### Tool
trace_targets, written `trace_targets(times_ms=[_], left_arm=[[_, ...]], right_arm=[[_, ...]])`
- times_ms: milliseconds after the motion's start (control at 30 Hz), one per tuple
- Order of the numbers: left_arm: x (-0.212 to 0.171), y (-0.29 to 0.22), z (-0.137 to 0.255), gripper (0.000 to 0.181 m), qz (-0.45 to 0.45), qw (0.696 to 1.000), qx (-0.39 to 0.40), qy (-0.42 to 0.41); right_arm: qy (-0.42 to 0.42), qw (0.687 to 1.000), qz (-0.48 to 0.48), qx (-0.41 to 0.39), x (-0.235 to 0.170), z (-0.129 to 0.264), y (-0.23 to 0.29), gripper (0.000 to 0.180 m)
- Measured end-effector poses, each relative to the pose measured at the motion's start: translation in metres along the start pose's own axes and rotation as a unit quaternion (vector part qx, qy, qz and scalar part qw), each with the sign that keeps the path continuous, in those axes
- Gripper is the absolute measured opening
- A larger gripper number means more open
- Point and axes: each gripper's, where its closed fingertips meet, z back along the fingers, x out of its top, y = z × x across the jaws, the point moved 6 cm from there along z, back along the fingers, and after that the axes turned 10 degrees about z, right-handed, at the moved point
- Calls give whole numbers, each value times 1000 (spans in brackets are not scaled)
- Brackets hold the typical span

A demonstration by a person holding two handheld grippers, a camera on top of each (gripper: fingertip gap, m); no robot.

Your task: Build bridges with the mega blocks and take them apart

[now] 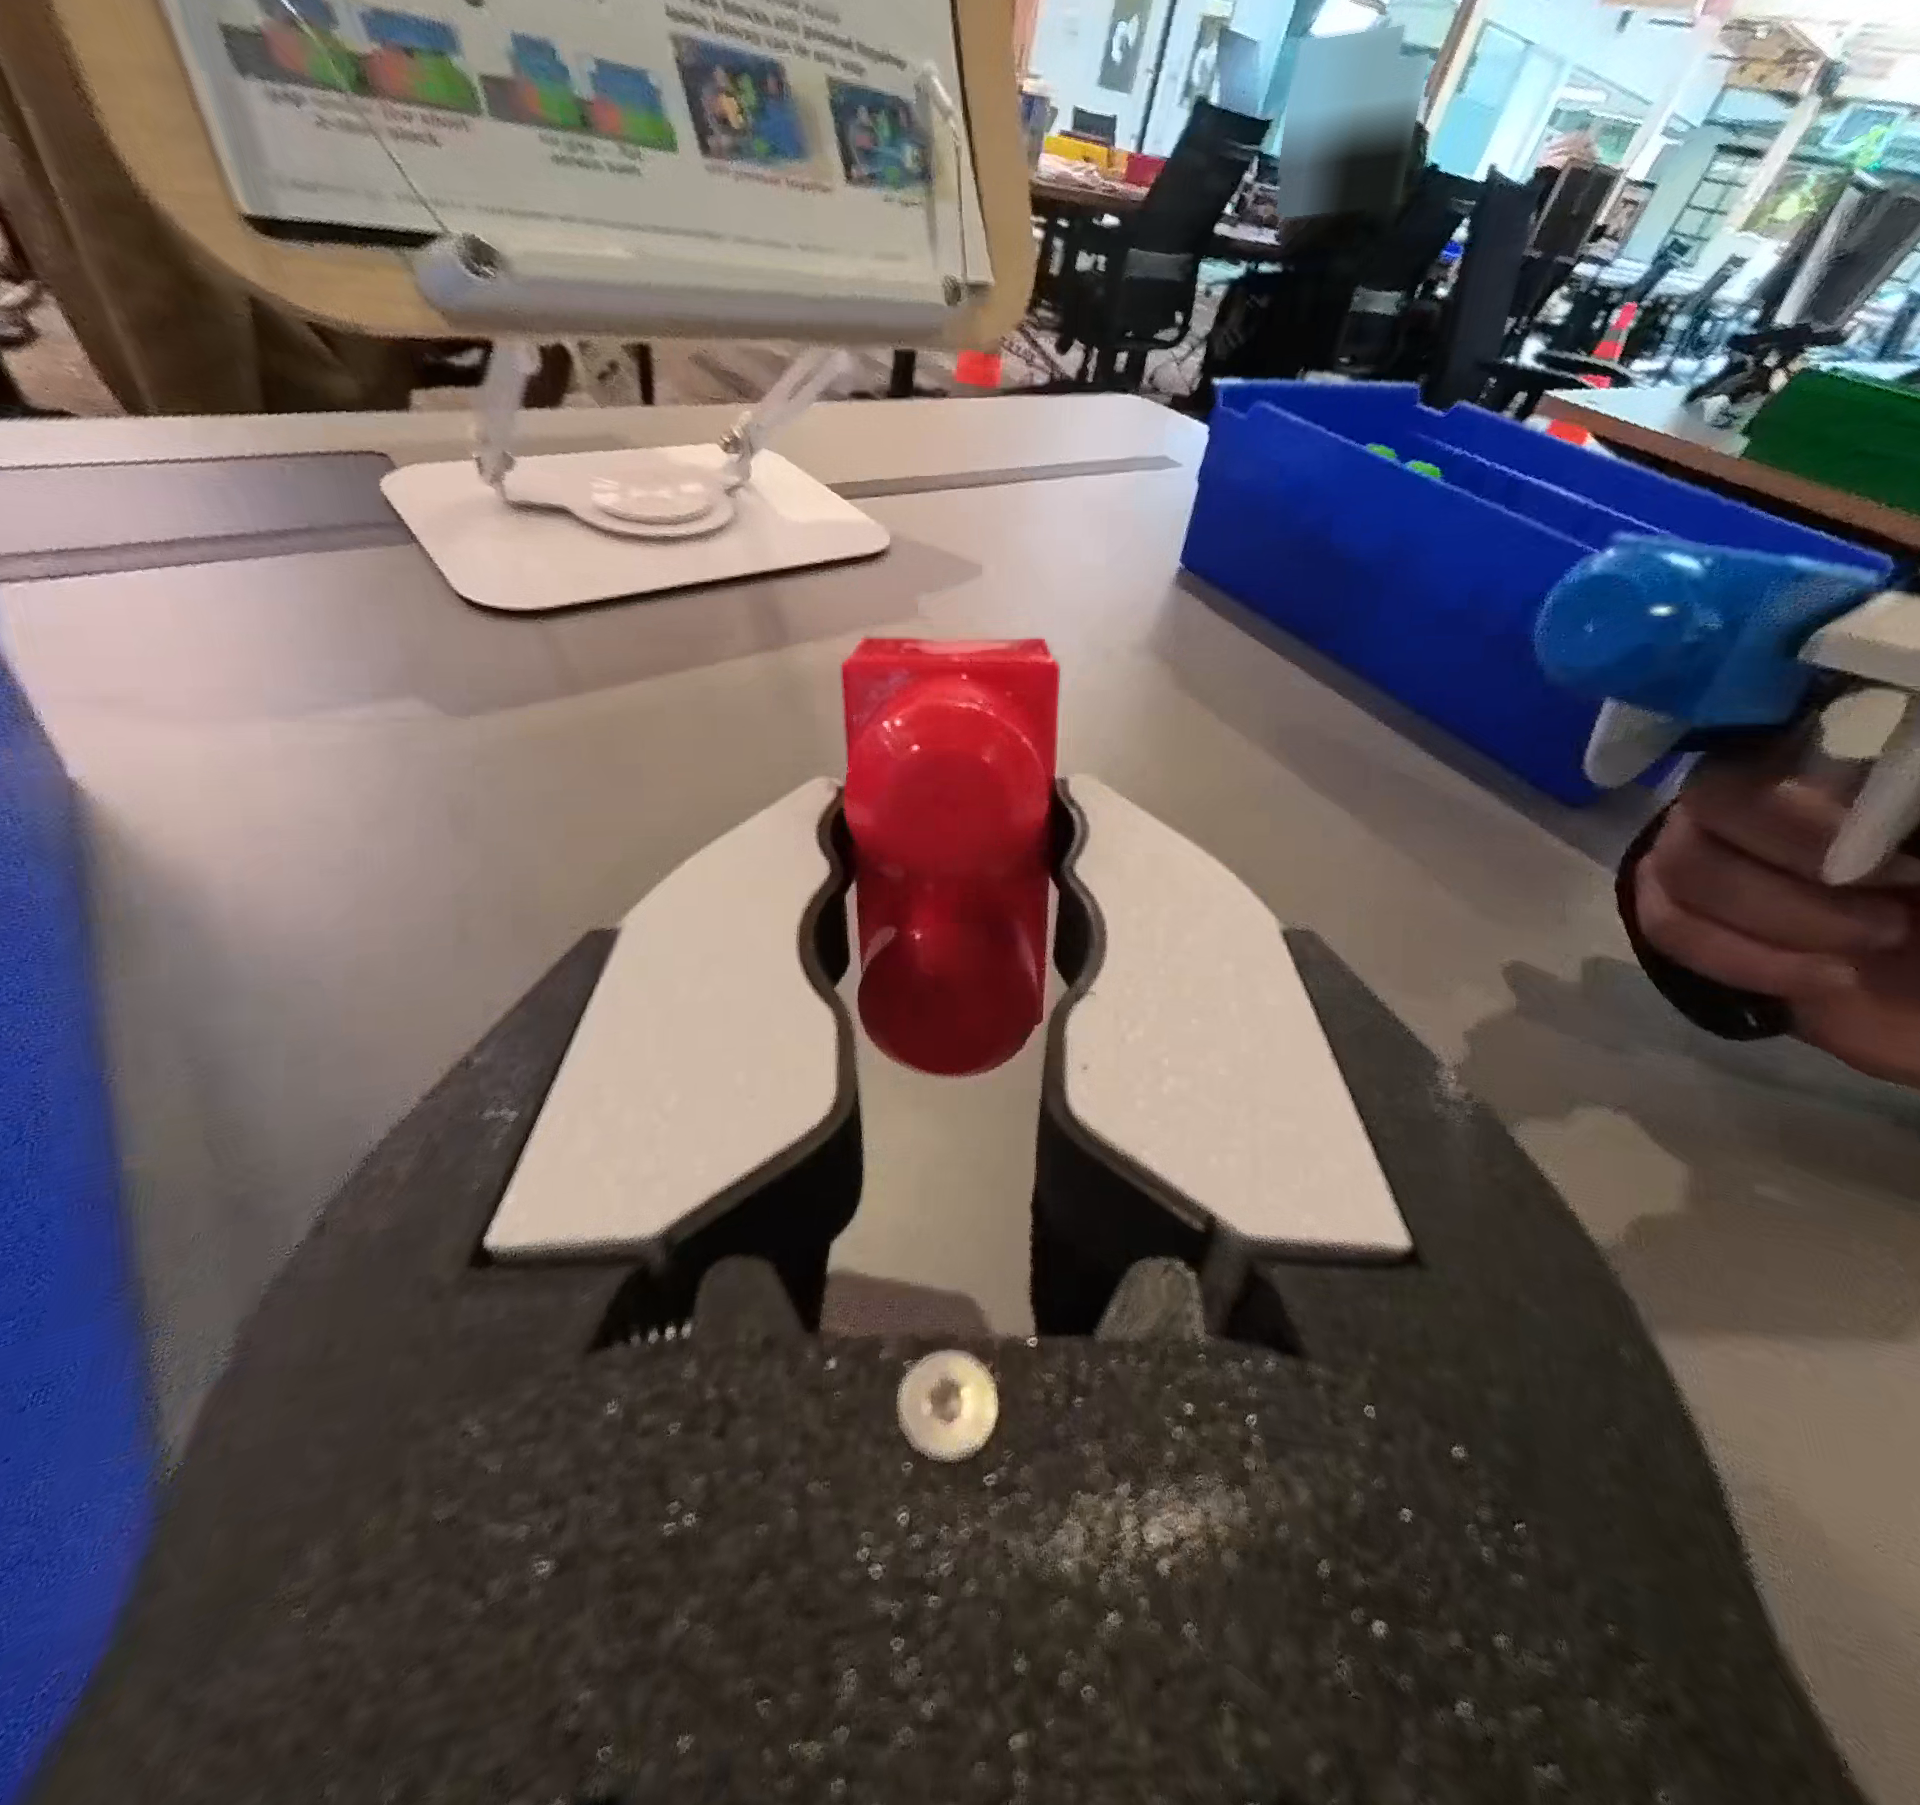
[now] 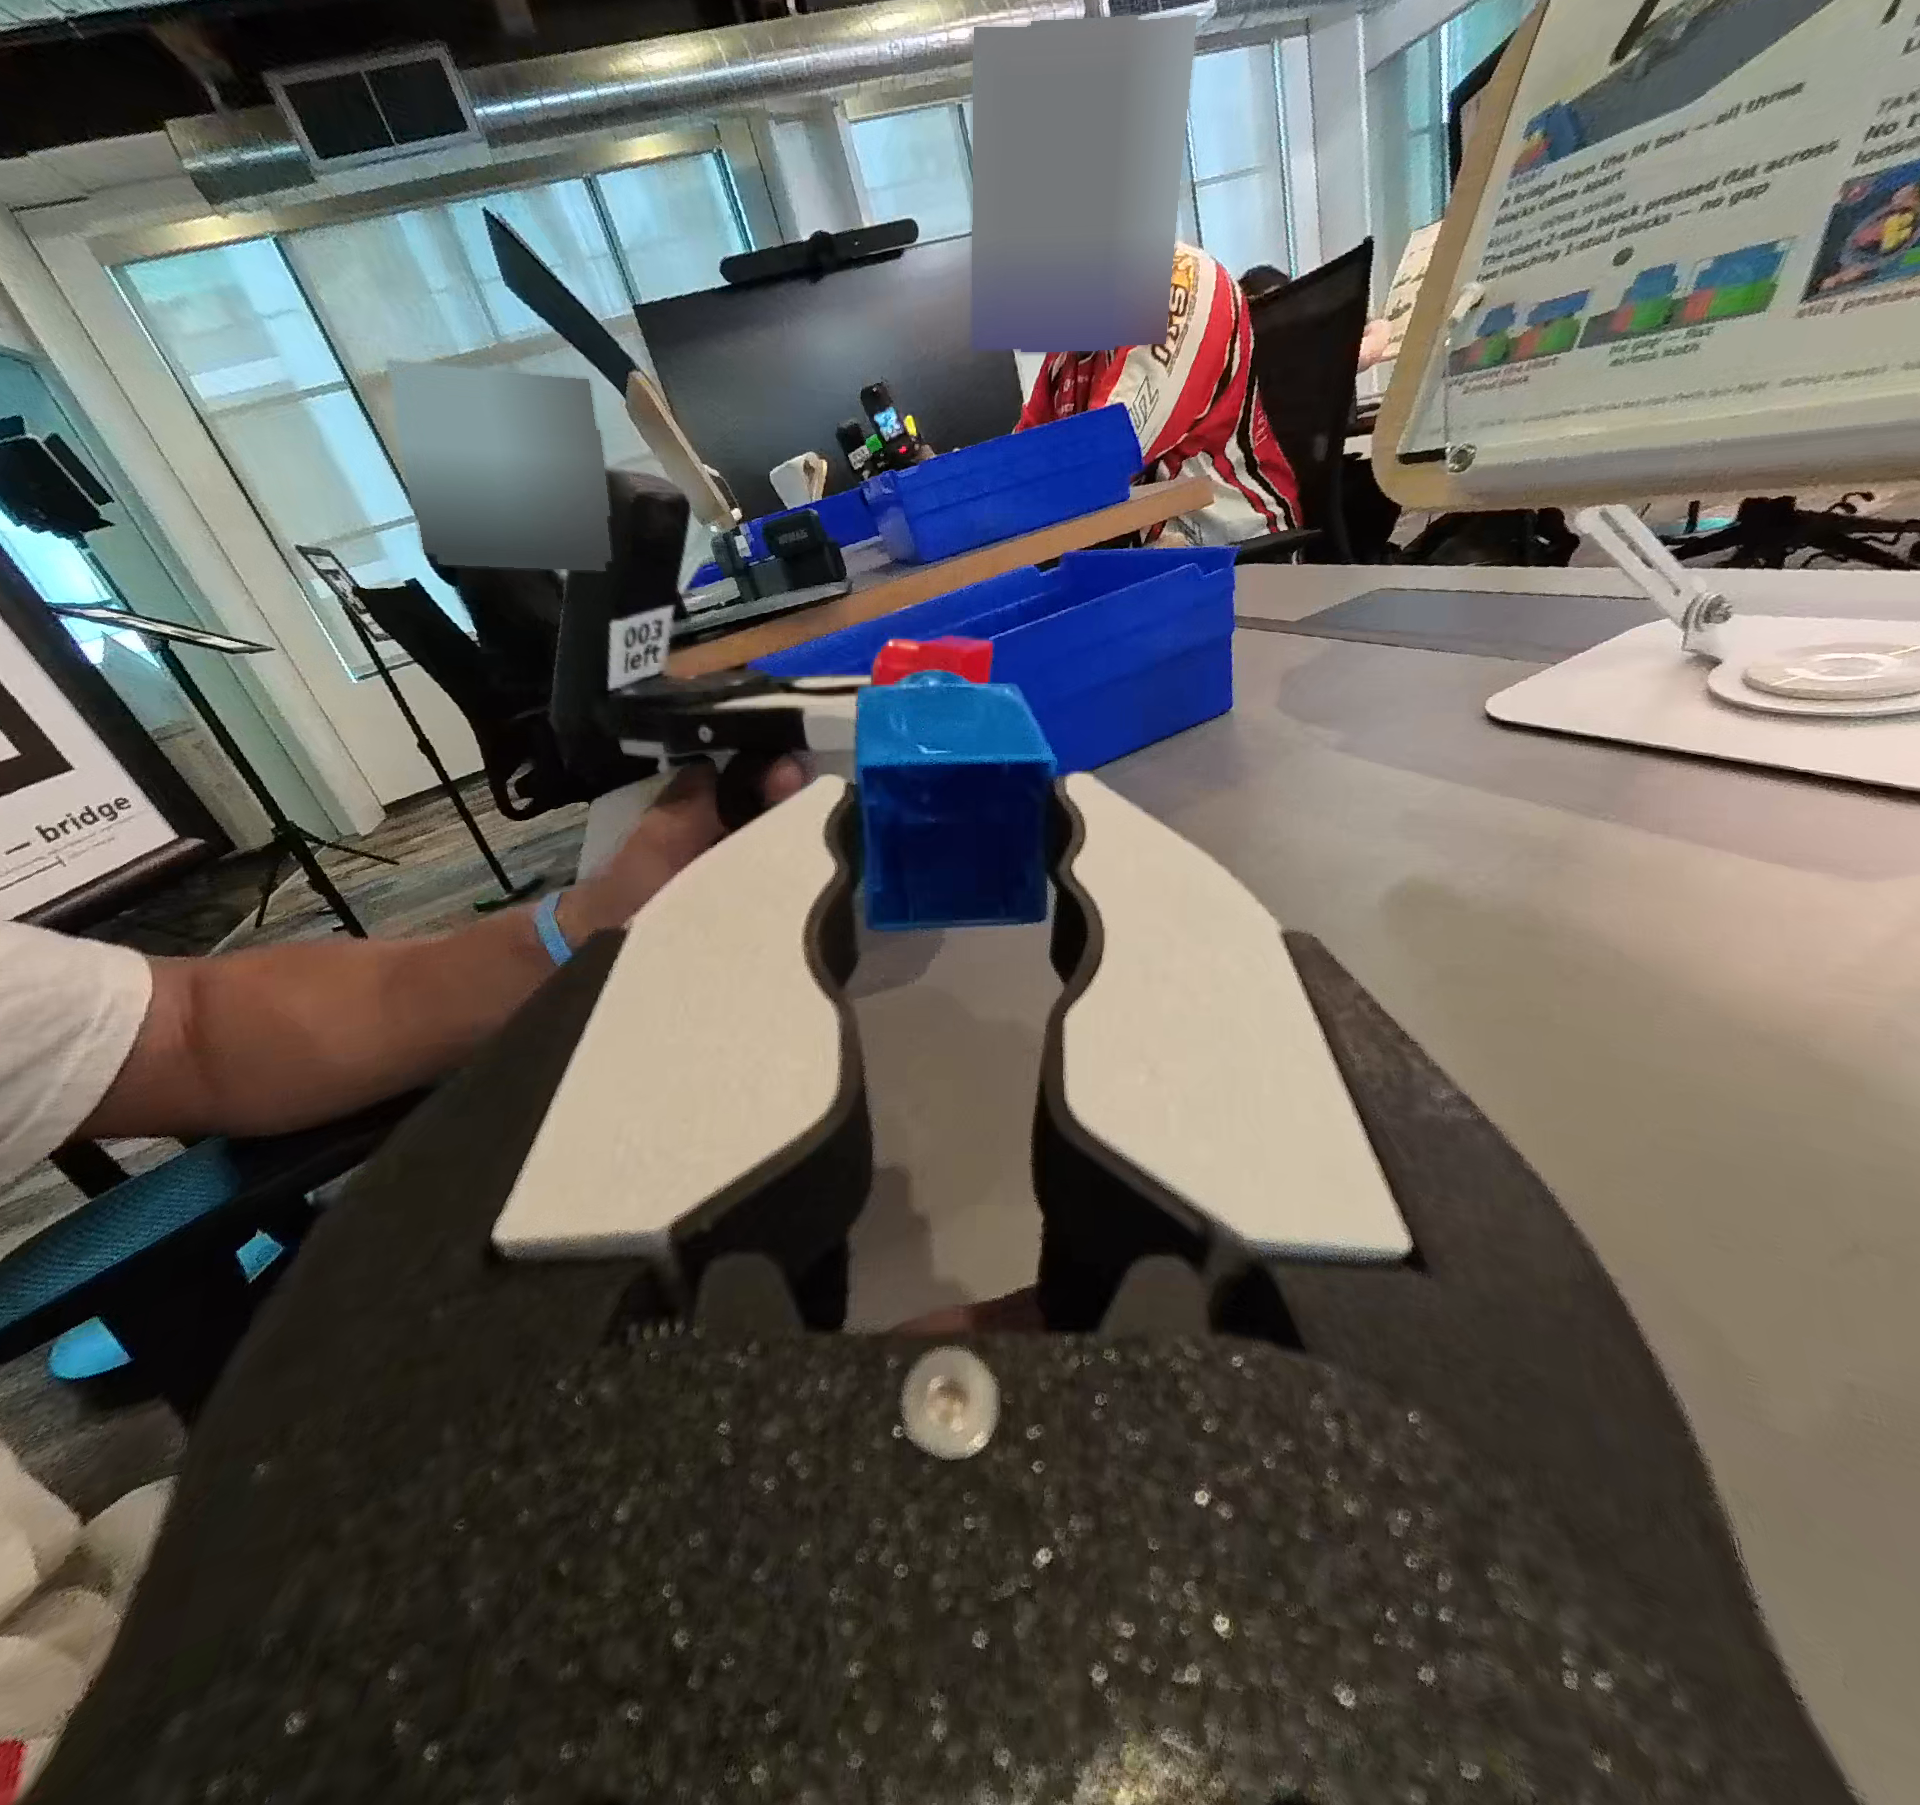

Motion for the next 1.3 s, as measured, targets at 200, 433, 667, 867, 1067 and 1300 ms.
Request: trace_targets(times_ms=[200,433,667,867,1067,1300], left_arm=[[-7,-9,-5,35,-29,999,-13,23],[-11,-13,-4,35,-44,998,-20,29],[-10,-16,-9,35,-46,998,-29,35],[-13,-17,-10,35,-55,997,-33,48],[-17,-15,-5,35,-68,996,-30,56],[-20,-18,-7,35,-72,994,-36,68]], right_arm=[[13,997,58,-47,36,20,-4,33],[262,880,164,-360,141,164,-100,34],[671,674,88,-296,81,209,-224,34],[769,584,40,-255,47,200,-268,34],[806,544,6,-231,31,197,-282,35],[798,558,-5,-228,18,195,-283,35]])
